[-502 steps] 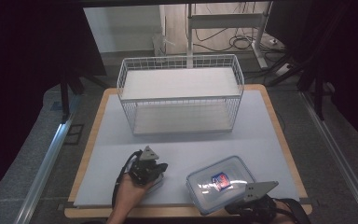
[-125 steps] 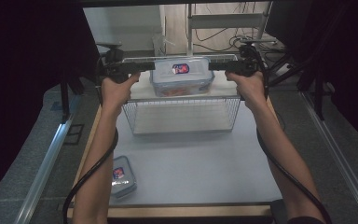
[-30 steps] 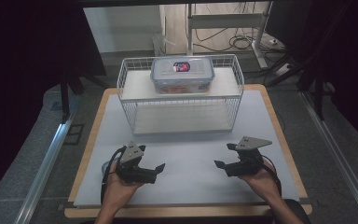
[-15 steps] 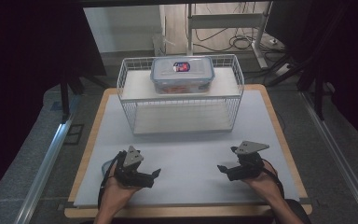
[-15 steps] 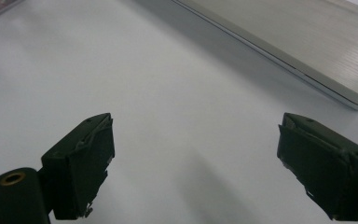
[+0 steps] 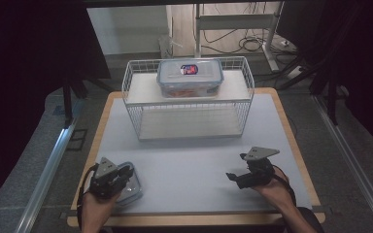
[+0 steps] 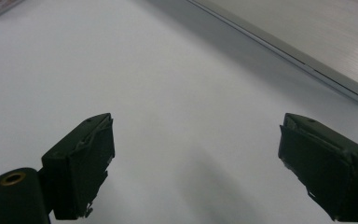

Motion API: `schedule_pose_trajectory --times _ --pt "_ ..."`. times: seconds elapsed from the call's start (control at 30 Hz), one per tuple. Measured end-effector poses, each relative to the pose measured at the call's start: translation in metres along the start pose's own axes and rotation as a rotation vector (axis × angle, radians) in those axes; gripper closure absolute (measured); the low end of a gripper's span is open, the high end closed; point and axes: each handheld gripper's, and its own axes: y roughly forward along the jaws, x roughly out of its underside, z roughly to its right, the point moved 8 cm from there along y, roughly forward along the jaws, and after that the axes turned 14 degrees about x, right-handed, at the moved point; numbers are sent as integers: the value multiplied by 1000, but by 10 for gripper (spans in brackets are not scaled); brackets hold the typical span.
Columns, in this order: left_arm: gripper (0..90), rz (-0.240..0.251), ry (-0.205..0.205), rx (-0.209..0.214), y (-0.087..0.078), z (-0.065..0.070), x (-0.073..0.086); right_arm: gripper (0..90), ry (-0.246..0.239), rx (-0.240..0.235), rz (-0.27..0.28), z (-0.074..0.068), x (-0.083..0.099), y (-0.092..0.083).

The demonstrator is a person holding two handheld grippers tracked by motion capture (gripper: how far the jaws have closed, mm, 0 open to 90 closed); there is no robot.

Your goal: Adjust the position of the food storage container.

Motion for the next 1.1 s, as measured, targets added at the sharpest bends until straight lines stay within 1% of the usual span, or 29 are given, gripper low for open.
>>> schedule_pose_trajectory --times 0.07,0.17,0.3,0.4,0.43,0.53,0.63,0.7,0.73,0.77,0.8,0.87,0.9,0.97,1.07,1.1 --pt "894 2 -26 -27 -7 -7 5 106 -8 -1 -2 0 0 1" --pt "895 3 -53 -65 -16 -17 13 106 -12 0 -2 -1 1 0" --pt "896 -9 -83 -110 -26 -26 25 106 -7 1 -5 0 1 0" --pt "896 -28 -108 -135 -30 -32 37 106 -7 2 -6 0 1 0" --pt "896 -26 -118 -139 -33 -33 40 106 -8 2 -7 0 1 0" --pt "896 -39 -147 -164 -39 -38 51 106 -19 2 -13 -1 2 1" --pt "896 -47 -179 -148 -40 -38 59 106 -24 0 -13 -1 2 1" --pt "896 -61 -183 -128 -35 -33 62 106 -23 -1 -15 -1 2 1" --pt "895 -71 -177 -137 -31 -31 62 106 -23 1 -16 -1 2 1" --pt "897 -84 -168 -150 -29 -30 61 106 -24 2 -18 -1 2 1" --pt "897 -89 -164 -148 -28 -28 60 106 -25 3 -18 -1 2 1" --pt "897 -72 -178 -130 -26 -27 58 106 -24 6 -17 0 2 0" --pt "897 -75 -180 -129 -25 -26 58 107 -22 6 -17 0 2 0" --pt "897 -74 -180 -130 -21 -25 55 107 -18 8 -21 1 3 1" --pt "897 -72 -176 -109 -12 -21 49 107 -18 7 -25 1 3 1" --pt "897 -75 -167 -105 -8 -19 46 107 -18 8 -25 0 3 2"
